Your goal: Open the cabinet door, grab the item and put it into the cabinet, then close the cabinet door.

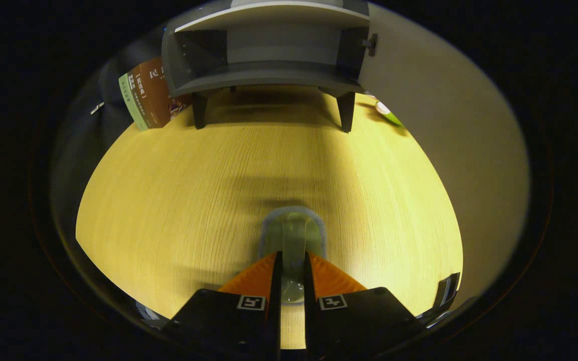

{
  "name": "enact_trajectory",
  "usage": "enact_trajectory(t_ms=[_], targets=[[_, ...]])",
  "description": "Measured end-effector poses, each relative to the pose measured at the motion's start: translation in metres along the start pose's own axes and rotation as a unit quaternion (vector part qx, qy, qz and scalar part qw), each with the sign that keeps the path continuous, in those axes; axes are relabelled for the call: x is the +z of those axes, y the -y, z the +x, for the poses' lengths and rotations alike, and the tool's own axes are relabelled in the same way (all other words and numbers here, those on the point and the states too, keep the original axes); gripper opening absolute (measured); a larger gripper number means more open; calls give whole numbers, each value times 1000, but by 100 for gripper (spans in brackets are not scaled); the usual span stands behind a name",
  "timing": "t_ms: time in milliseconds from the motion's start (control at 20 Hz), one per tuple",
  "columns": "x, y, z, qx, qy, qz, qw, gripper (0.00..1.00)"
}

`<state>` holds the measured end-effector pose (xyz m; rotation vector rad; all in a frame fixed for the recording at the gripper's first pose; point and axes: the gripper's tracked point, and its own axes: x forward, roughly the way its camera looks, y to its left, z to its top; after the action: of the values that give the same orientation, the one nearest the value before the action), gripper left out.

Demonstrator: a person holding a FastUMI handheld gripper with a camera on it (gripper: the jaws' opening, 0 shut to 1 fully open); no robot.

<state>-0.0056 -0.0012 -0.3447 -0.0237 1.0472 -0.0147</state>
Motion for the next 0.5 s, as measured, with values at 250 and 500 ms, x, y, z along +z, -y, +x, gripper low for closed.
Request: enact_trajectory(t_ms=[250,500], targets=[[6,-2,-11,7,6,3,1000,18],[55,-10,-73,22,34,13,999,17]])
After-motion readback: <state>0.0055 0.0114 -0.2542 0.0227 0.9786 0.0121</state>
